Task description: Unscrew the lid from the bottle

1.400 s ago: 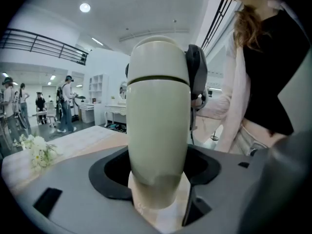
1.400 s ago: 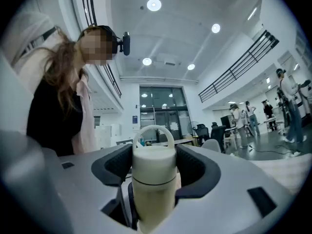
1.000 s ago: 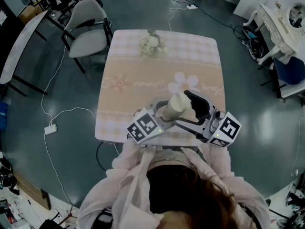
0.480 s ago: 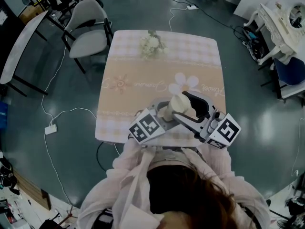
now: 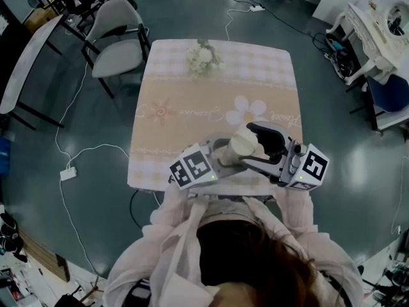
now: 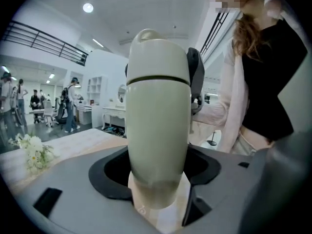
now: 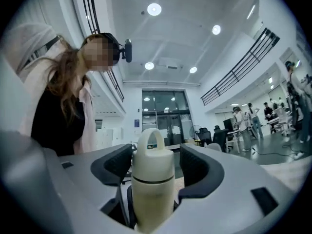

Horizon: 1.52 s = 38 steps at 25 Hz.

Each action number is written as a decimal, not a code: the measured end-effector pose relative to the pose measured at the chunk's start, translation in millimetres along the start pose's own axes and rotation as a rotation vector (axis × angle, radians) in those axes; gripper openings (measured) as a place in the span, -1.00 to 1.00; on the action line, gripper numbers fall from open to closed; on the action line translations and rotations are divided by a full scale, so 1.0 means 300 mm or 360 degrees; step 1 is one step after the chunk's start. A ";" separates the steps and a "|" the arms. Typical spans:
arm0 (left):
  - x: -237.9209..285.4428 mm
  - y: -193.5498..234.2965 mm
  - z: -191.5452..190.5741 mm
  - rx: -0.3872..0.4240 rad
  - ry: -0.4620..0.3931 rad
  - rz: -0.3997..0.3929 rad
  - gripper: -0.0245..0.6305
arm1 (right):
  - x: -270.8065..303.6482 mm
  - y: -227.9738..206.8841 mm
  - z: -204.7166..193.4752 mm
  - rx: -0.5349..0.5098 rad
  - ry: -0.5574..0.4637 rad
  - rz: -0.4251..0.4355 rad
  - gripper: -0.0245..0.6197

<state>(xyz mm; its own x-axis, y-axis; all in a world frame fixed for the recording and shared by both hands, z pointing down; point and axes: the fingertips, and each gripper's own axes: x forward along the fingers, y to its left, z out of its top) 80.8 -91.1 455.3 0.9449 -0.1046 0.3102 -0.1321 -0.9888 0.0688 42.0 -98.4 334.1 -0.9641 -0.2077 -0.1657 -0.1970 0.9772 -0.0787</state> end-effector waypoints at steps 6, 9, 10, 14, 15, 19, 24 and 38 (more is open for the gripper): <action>-0.017 0.091 -0.014 -0.0051 0.0044 0.0267 0.03 | 0.012 -0.026 -0.005 -0.0008 0.0024 -0.0275 0.18; -0.014 0.100 -0.022 -0.0064 0.0064 0.0292 0.03 | 0.018 -0.053 -0.017 -0.0016 0.0062 -0.0403 0.18; -0.012 0.099 -0.025 -0.0062 0.0072 0.0293 0.03 | 0.021 -0.057 -0.022 -0.0023 0.0080 -0.0421 0.17; -0.001 0.083 -0.025 -0.0038 0.0099 0.0262 0.03 | 0.030 -0.056 -0.023 -0.0071 0.0121 -0.0380 -0.02; -0.001 0.075 -0.020 -0.0036 0.0093 0.0239 0.03 | 0.029 -0.050 -0.018 -0.0076 0.0116 -0.0339 -0.02; -0.003 0.017 0.000 -0.0002 0.0046 0.0063 0.03 | 0.010 -0.005 0.002 -0.0034 0.0029 -0.0070 -0.03; 0.002 -0.075 0.014 0.0035 -0.0002 -0.0168 0.03 | -0.020 0.056 0.021 0.0093 -0.0097 0.0238 -0.02; 0.003 0.080 -0.052 -0.0005 0.0164 0.0253 0.03 | 0.040 -0.055 -0.059 -0.0127 0.0163 -0.0378 0.13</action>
<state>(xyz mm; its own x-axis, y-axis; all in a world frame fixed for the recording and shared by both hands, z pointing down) 73.7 -113.2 471.9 0.8766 -0.2477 0.4126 -0.2780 -0.9605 0.0140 30.5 -116.4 350.8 -0.9013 -0.4302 -0.0513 -0.4295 0.9027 -0.0248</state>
